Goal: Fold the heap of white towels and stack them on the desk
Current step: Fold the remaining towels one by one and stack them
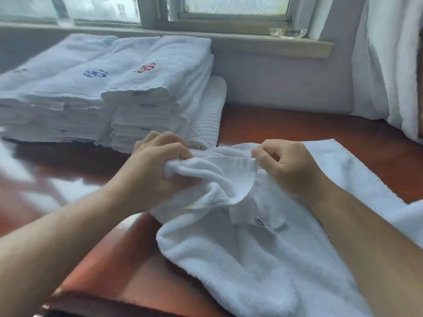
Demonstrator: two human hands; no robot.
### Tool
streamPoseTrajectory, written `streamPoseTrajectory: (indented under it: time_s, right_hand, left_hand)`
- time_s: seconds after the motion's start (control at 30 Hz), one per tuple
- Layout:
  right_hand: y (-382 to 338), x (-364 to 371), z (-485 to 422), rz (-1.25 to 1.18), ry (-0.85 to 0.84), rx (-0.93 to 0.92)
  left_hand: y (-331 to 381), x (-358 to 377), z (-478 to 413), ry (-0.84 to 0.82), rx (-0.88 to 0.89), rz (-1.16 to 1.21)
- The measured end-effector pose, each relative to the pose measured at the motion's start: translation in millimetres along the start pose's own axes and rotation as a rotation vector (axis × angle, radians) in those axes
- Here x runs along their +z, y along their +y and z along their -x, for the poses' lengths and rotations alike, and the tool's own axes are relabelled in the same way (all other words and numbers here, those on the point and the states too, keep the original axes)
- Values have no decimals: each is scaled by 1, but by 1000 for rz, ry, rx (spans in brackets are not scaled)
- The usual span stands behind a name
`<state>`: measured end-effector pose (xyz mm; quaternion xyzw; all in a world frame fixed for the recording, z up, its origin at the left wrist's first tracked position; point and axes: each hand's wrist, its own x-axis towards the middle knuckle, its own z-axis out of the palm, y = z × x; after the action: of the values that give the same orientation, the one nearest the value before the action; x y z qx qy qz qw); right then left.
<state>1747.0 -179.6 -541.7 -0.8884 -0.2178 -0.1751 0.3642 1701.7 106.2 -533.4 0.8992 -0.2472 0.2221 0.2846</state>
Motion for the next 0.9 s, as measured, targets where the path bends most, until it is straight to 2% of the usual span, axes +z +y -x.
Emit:
streamPoseTrajectory:
  time_s: [0.07,0.13,0.2,0.3,0.43,0.47,0.53,0.67,0.77,0.83,0.9]
  right_hand:
    - [-10,7,1,-17,-93,-74]
    - [-19,17,1,-24,-226,-69]
    - [-30,24,-4,83,-360,-43]
    - [-57,33,-21,295,-460,-22]
    - [-92,58,-22,240,-712,-91]
    - [-94,66,-18,249,-695,-127]
    - [-91,78,-12,297,-521,-193]
    - [-80,76,-11,446,-109,-271]
    - [-81,76,-14,489,132,-227]
    - [-86,75,-16,488,211,-227]
    - [-91,71,-11,346,145,-308]
  left_hand:
    - [-7,-22,14,-47,-138,-3]
    - [-16,-35,33,-40,-343,44]
    - [-23,-41,50,24,-492,15]
    - [-33,-46,65,172,-684,-43]
    - [-45,-58,76,351,-942,210]
    - [-47,-61,79,368,-935,320]
    - [-47,-72,86,369,-837,476]
    - [-50,-94,96,188,-623,374]
    - [-48,-100,100,123,-597,309]
    - [-49,-104,102,113,-615,200]
    - [-51,-109,105,48,-620,100]
